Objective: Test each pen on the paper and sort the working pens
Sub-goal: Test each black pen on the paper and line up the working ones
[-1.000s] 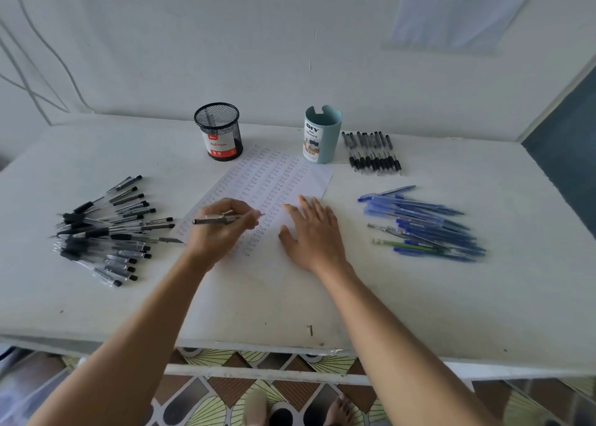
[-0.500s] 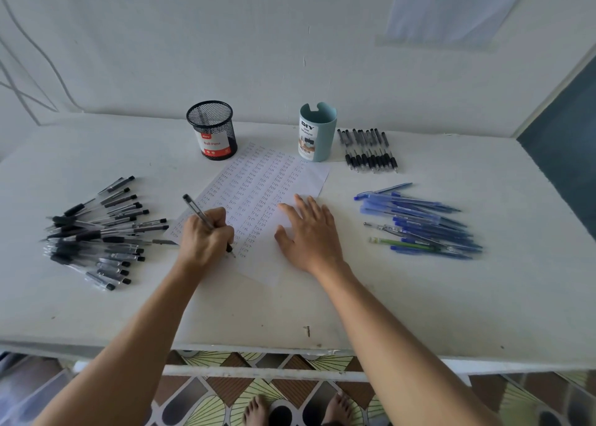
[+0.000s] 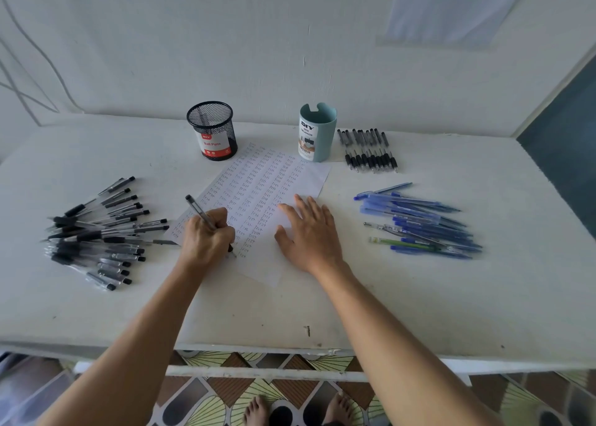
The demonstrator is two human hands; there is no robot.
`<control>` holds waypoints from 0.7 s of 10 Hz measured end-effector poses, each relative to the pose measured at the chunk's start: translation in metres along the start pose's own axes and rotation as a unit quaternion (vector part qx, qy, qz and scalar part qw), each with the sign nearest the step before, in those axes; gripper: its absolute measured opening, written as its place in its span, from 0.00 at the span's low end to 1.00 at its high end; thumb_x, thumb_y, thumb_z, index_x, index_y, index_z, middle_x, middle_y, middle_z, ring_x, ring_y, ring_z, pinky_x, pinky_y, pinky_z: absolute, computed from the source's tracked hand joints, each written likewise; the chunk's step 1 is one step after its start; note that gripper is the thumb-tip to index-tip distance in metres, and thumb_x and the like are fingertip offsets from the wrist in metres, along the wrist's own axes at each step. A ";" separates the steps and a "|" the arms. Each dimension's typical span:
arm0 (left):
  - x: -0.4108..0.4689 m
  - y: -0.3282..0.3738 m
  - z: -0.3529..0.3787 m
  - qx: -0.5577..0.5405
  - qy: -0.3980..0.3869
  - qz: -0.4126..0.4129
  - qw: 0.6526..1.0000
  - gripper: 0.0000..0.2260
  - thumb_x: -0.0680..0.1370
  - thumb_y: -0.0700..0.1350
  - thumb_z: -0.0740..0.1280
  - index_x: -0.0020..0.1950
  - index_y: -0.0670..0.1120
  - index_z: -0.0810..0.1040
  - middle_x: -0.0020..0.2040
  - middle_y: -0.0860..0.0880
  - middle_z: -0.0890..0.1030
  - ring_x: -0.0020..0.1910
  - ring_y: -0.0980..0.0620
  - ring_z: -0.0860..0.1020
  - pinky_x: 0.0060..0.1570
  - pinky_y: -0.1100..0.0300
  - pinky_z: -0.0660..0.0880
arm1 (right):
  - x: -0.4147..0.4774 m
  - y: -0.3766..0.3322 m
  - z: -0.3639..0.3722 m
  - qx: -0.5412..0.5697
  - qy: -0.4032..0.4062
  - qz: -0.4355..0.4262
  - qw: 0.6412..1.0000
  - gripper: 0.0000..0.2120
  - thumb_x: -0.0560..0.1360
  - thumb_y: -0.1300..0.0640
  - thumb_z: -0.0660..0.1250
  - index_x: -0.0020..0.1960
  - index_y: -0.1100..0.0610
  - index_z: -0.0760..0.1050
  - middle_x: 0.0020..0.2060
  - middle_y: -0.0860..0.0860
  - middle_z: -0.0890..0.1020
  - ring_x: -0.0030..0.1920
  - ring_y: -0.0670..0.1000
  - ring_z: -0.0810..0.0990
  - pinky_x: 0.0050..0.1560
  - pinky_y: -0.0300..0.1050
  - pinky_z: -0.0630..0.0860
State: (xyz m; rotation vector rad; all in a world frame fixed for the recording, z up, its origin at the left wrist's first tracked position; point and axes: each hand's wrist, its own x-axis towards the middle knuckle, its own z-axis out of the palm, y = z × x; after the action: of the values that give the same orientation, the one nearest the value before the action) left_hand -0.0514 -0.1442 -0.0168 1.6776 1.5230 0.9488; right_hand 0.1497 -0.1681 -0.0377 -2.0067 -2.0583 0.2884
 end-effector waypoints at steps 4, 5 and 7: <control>-0.002 0.001 0.002 0.010 -0.004 0.017 1.000 0.11 0.59 0.39 0.61 0.27 0.48 0.58 0.24 0.56 0.60 0.25 0.56 0.60 0.25 0.60 0.57 | 0.000 0.001 0.000 -0.001 -0.001 -0.001 1.000 0.26 0.82 0.45 0.54 0.79 0.47 0.59 0.80 0.53 0.55 0.80 0.55 0.50 0.78 0.56 0.44; -0.002 0.000 0.003 0.012 -0.003 0.025 1.000 0.10 0.59 0.39 0.62 0.27 0.48 0.60 0.24 0.54 0.60 0.28 0.51 0.62 0.29 0.58 0.57 | 0.000 0.000 0.000 -0.003 -0.002 0.000 1.000 0.26 0.82 0.45 0.54 0.79 0.47 0.59 0.80 0.53 0.55 0.80 0.55 0.50 0.78 0.56 0.44; -0.001 -0.001 0.004 0.018 -0.017 0.036 0.999 0.10 0.59 0.39 0.62 0.27 0.48 0.60 0.24 0.55 0.59 0.26 0.55 0.59 0.29 0.59 0.57 | -0.001 0.000 -0.001 -0.001 -0.003 0.000 1.000 0.26 0.82 0.44 0.54 0.79 0.47 0.58 0.80 0.53 0.55 0.80 0.55 0.49 0.78 0.55 0.44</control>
State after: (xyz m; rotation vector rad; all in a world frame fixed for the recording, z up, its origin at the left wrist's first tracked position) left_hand -0.0488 -0.1453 -0.0202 1.7753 1.4738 0.9306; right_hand 0.1501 -0.1690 -0.0363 -2.0092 -2.0631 0.2926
